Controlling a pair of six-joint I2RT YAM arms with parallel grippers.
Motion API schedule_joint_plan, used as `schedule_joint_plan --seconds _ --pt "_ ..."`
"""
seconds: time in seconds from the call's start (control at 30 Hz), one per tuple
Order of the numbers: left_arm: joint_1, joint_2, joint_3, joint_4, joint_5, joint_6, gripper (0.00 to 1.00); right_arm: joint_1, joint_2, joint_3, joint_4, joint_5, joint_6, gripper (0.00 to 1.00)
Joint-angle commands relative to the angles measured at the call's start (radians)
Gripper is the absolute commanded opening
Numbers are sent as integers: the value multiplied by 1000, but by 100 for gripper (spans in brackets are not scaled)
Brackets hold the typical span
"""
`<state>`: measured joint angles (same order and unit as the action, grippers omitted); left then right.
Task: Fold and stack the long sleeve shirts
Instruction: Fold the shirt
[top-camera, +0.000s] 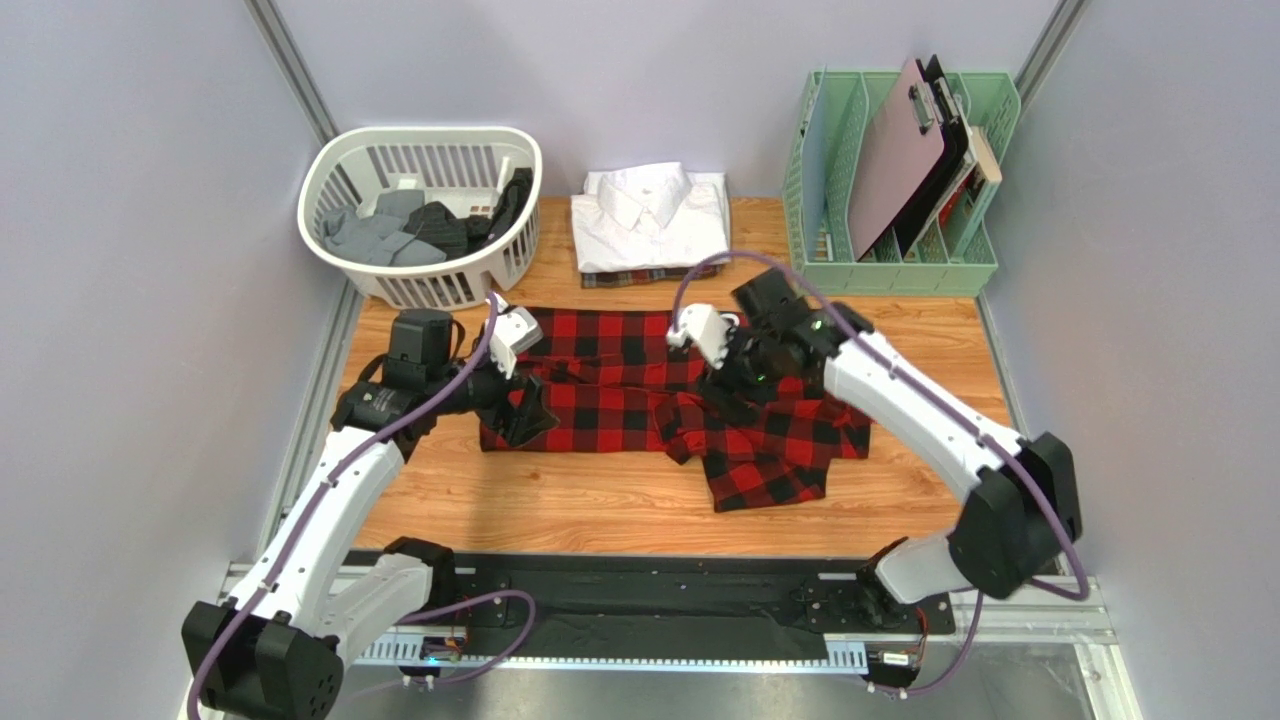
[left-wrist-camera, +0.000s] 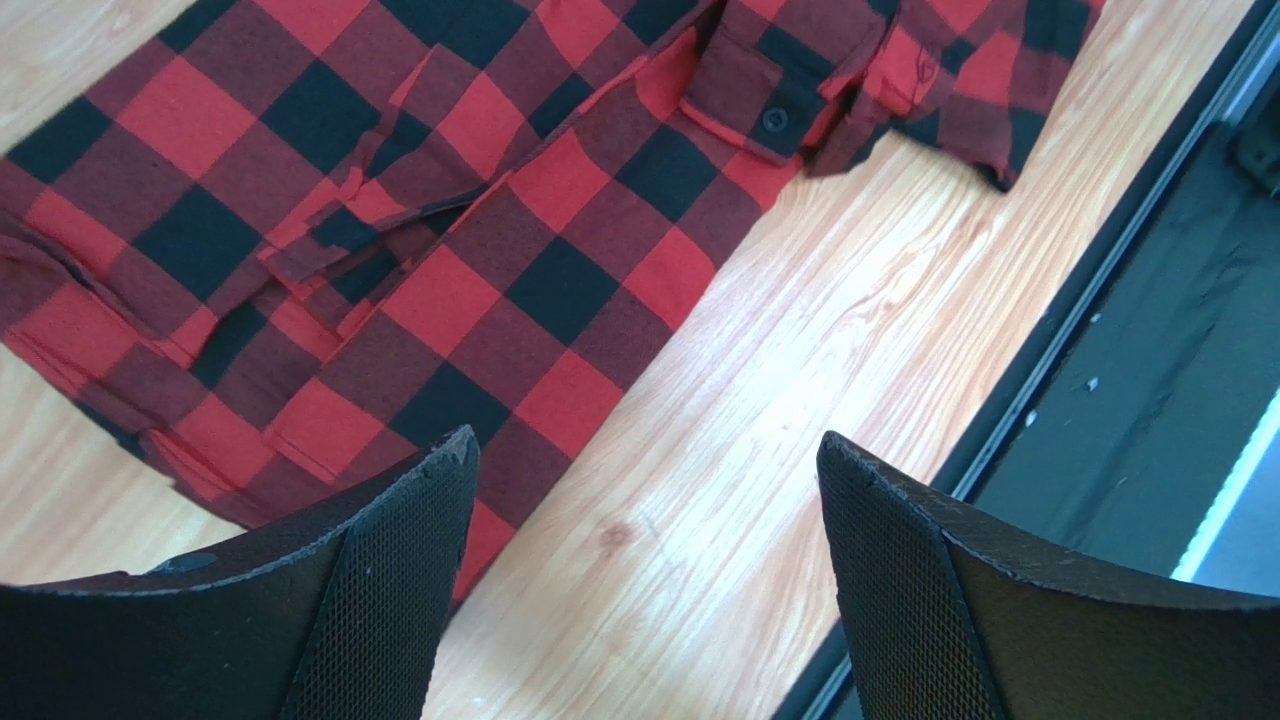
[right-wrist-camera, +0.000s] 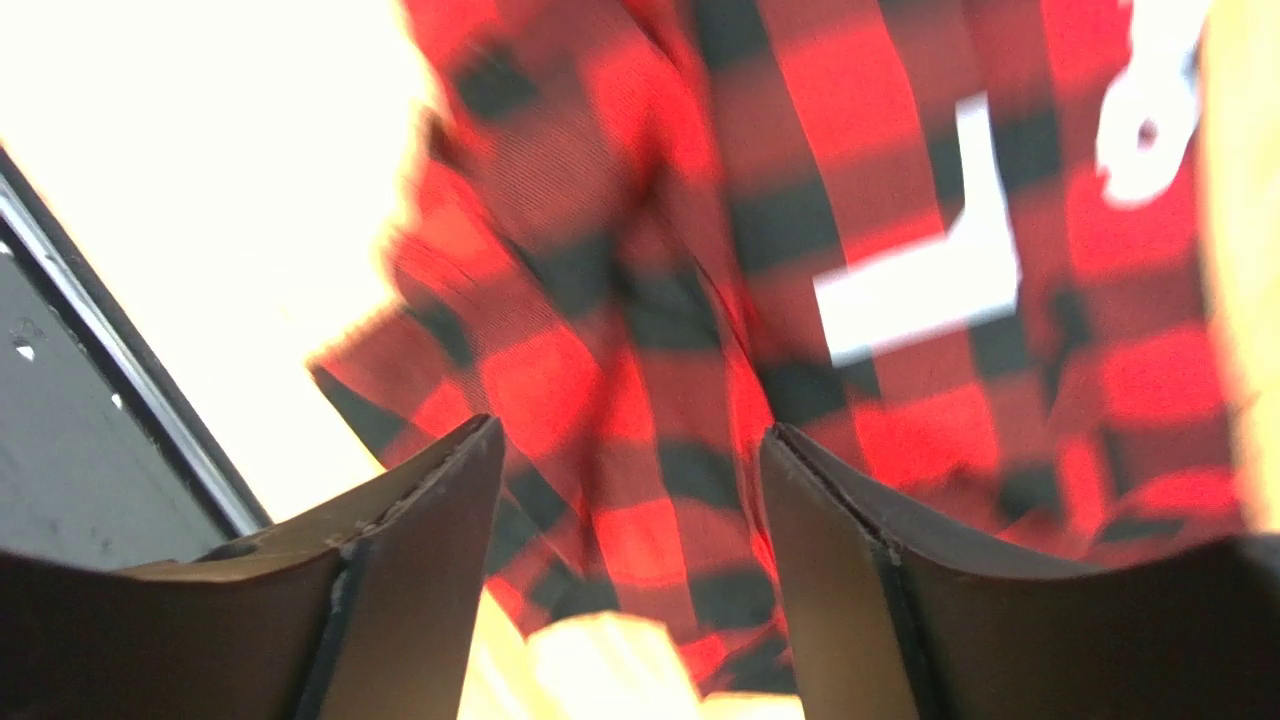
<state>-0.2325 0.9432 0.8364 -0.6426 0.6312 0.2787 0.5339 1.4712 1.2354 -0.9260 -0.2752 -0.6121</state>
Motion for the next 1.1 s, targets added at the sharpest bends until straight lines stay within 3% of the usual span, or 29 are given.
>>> schedule_joint_plan --seconds 0.0,0.2,0.37,0.43,0.5,0.57,0.6,0.67,0.83,0.93,1.07 --pt "22 -18 10 48 65 -99 89 261 -57 -138 211 261 43 71" --pt "54 -50 46 -15 133 -116 92 487 122 -186 271 571 38 72" --pt "65 -81 50 -22 145 -133 92 552 176 -261 410 718 -35 72" --pt "65 -87 56 -34 140 -127 92 554 190 -278 450 743 -74 65" --pt "67 -84 61 -46 136 -112 92 551 187 -281 457 766 -96 40" --pt "67 -86 64 -46 134 -107 91 551 160 -275 449 768 -107 24" --pt "68 -84 66 -48 136 -101 91 543 143 -265 414 754 -95 12" --pt "68 -83 67 -48 136 -96 91 529 91 -207 356 696 -72 0" --pt "67 -64 55 -43 154 -70 90 388 8 -84 165 474 -34 0" --pt "67 -46 43 -32 173 -26 89 249 6 2 61 248 -25 0" --pt "38 -66 -17 131 197 43 88 60 35 102 -40 -96 -23 0"
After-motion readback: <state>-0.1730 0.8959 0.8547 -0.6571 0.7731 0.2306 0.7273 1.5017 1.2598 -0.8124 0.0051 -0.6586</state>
